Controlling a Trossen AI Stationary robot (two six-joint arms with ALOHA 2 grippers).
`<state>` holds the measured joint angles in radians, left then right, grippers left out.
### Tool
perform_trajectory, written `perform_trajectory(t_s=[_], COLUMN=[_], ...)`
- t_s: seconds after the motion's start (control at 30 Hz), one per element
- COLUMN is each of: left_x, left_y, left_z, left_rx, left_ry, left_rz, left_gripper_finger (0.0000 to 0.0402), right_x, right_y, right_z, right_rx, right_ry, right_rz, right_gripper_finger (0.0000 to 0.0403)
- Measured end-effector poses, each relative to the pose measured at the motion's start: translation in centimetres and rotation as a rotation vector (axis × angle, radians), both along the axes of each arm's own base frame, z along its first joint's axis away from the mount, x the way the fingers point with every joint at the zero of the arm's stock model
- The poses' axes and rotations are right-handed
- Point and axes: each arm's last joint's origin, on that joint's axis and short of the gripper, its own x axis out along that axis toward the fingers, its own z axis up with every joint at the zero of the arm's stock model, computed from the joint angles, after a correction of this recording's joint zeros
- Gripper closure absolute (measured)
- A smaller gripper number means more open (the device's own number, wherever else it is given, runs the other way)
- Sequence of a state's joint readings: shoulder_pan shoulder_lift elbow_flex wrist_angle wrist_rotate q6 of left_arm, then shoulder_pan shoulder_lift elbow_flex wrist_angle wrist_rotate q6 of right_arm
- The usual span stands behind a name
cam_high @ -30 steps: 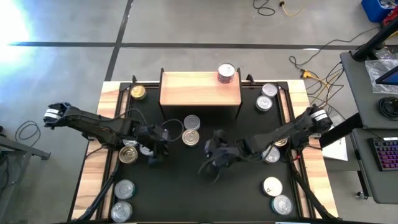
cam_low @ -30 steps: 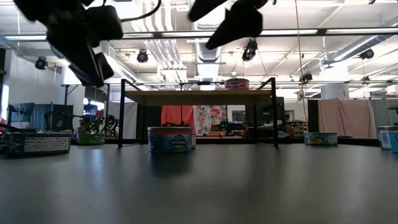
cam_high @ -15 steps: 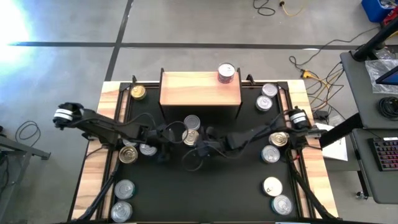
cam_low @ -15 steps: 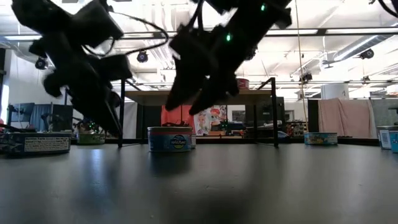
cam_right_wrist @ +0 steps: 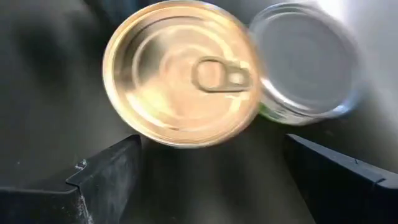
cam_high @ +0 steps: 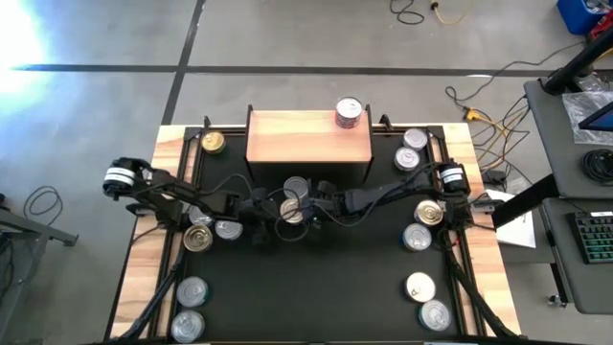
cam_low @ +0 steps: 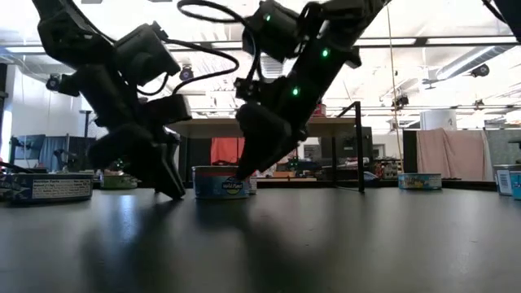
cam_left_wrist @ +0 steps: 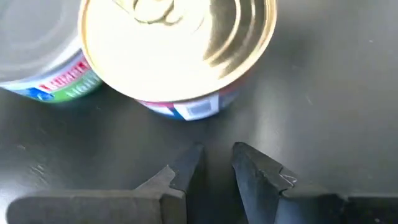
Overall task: Stack canned seafood by type on shelf
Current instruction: Put the blue-pink tuna can on the shelf
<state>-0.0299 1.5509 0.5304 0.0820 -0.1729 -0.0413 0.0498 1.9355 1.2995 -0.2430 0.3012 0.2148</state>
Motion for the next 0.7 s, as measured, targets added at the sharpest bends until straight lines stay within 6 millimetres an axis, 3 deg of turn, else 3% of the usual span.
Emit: perform_trajectory(t_s=[0.17,0.33,0.7], left_x=[0.3,0.6,1.1], left_y=[0.3,0.3,-0.3], left_z=[0.3,0.1,-1.0], left_rx=[0.045,0.041,0.017], left_ry=[-0.045,-0.071,-0.077], left_rz=[0.034,0.026,-0.024], left_gripper_finger=[0.0323,0.0323,0.0323], right_x=[1.0,1.8,2.4], right_y=[0.2,0.1,0.1], right_z=[-1.6,-2.9,-3.1], right_rx=[0.047,0.055,0.071], right_ry=[-0.029,-0.092,-0.1], right_rz=[0.088,0.045,0.018], right_gripper_finger=[0.0022,0.0022,0.0021])
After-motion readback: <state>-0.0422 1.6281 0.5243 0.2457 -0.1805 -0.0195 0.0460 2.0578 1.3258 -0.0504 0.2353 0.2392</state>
